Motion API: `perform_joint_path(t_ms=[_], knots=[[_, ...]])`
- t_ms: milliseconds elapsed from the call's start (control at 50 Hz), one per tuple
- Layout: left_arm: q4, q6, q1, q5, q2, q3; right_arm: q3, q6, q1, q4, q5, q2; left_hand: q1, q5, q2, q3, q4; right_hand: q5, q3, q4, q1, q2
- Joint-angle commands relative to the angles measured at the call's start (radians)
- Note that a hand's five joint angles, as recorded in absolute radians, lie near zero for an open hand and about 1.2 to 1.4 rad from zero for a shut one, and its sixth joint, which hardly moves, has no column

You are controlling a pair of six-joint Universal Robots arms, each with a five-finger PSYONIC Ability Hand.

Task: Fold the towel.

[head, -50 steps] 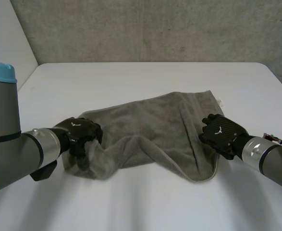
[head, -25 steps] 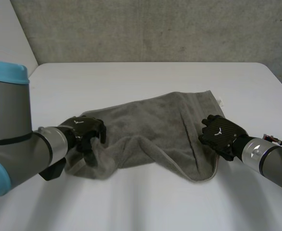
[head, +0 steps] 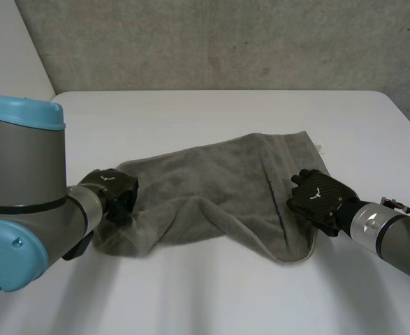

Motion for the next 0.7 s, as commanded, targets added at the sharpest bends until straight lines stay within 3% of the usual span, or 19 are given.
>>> perform_joint_path(t_ms=[20, 40, 80, 280, 400, 500, 540, 620, 660, 700], knots=[[-0.001, 0.008, 0.001, 0.003, 0.031, -0.007, -0.002, -0.003, 0.000, 0.003, -0.001, -0.003, 0.069, 0.055, 0.065, -0.044, -0.052, 0.176, -0.006, -0.007, 0.169, 0.187], [-0.001, 0.009, 0.003, 0.004, 0.048, -0.010, -0.003, -0.005, 0.000, 0.005, -0.002, -0.003, 0.069, 0.055, 0.065, -0.044, -0.052, 0.325, -0.006, -0.007, 0.319, 0.336], [-0.003, 0.011, 0.005, 0.006, 0.065, -0.010, -0.005, -0.005, 0.000, 0.005, -0.001, -0.003, 0.069, 0.055, 0.065, -0.044, -0.052, 0.398, -0.006, -0.007, 0.392, 0.409], [0.039, 0.071, 0.069, 0.012, 0.097, -0.018, -0.066, 0.023, -0.003, 0.022, 0.001, -0.046, 0.177, 0.164, 0.173, -0.044, -0.052, 0.399, -0.006, -0.007, 0.393, 0.410], [0.198, 0.172, 0.141, 0.041, 0.082, 0.025, -0.284, 0.149, 0.011, -0.005, -0.014, -0.022, 0.218, 0.204, 0.214, -0.044, -0.052, 0.399, -0.006, -0.007, 0.393, 0.410], [0.352, 0.233, 0.166, 0.102, 0.013, 0.226, -0.586, 0.336, 0.014, -0.103, 0.021, 0.092, 0.218, 0.204, 0.214, -0.044, -0.052, 0.399, -0.006, -0.007, 0.393, 0.410], [0.386, 0.223, 0.163, 0.102, 0.008, 0.283, -0.756, 0.537, 0.020, -0.173, 0.106, 0.087, 0.218, 0.204, 0.214, -0.044, -0.052, 0.399, -0.006, -0.007, 0.393, 0.410], [0.460, 0.104, 0.156, 0.105, 0.045, 0.395, -0.799, 0.709, 0.009, -0.236, 0.168, 0.031, 0.218, 0.204, 0.214, -0.044, -0.052, 0.399, -0.006, -0.007, 0.393, 0.410], [0.485, 0.042, 0.164, 0.116, 0.099, 0.389, -0.784, 0.767, 0.006, -0.258, 0.159, -0.013, 0.218, 0.204, 0.214, -0.044, -0.052, 0.399, -0.006, -0.007, 0.393, 0.410], [0.543, -0.055, 0.178, 0.160, 0.206, 0.317, -0.688, 0.840, 0.000, -0.267, 0.072, -0.103, 0.218, 0.204, 0.214, -0.044, -0.052, 0.399, -0.006, -0.007, 0.393, 0.410]])
